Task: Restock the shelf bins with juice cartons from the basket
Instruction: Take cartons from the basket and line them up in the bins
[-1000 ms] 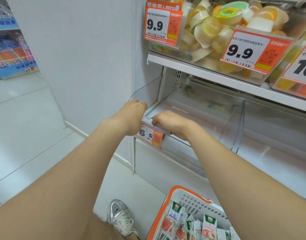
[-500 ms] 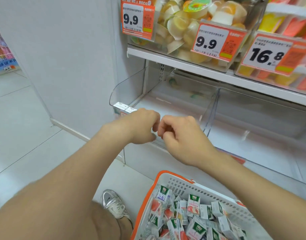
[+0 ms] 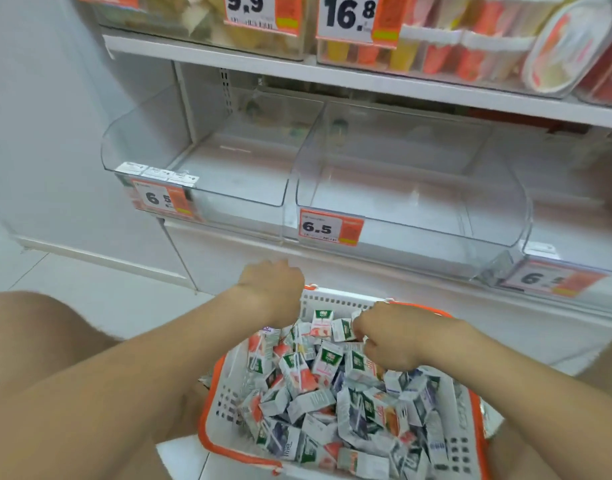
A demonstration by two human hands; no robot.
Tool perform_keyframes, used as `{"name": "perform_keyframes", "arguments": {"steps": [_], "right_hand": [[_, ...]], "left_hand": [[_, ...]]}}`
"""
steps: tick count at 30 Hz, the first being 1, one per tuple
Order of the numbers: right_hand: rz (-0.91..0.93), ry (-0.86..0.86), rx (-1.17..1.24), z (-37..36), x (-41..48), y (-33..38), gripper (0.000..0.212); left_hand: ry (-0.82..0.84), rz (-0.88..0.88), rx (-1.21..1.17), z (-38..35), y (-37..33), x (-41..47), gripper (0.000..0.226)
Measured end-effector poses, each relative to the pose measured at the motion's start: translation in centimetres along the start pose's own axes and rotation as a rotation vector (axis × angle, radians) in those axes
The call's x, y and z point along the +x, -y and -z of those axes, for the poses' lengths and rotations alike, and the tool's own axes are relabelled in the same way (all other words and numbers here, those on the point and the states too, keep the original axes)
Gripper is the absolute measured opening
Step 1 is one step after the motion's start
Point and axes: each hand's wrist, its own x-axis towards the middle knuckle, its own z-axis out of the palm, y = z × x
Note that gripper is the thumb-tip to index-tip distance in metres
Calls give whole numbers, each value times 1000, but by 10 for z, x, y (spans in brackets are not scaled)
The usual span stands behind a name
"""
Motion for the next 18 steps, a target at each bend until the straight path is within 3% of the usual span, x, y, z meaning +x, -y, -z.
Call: {"name": "perform_keyframes", "arguments": {"steps": [3, 5, 8, 14, 18], "right_hand": [[10, 12, 13, -3, 4, -5, 26], [41, 5, 50, -1, 7, -4, 27], [68, 14, 44, 1, 14, -3, 33], [59, 10, 35, 7, 30, -2, 38], [19, 27, 81, 2, 36, -6, 40]], "left_hand": [[-590, 84, -286, 16, -8, 5, 34], [-811, 99, -460, 21, -5, 13, 48], [-763, 239, -577, 17, -6, 28, 83], [-730, 154, -714, 15, -13, 45, 66], [-720, 137, -719, 17, -12, 45, 72]]}}
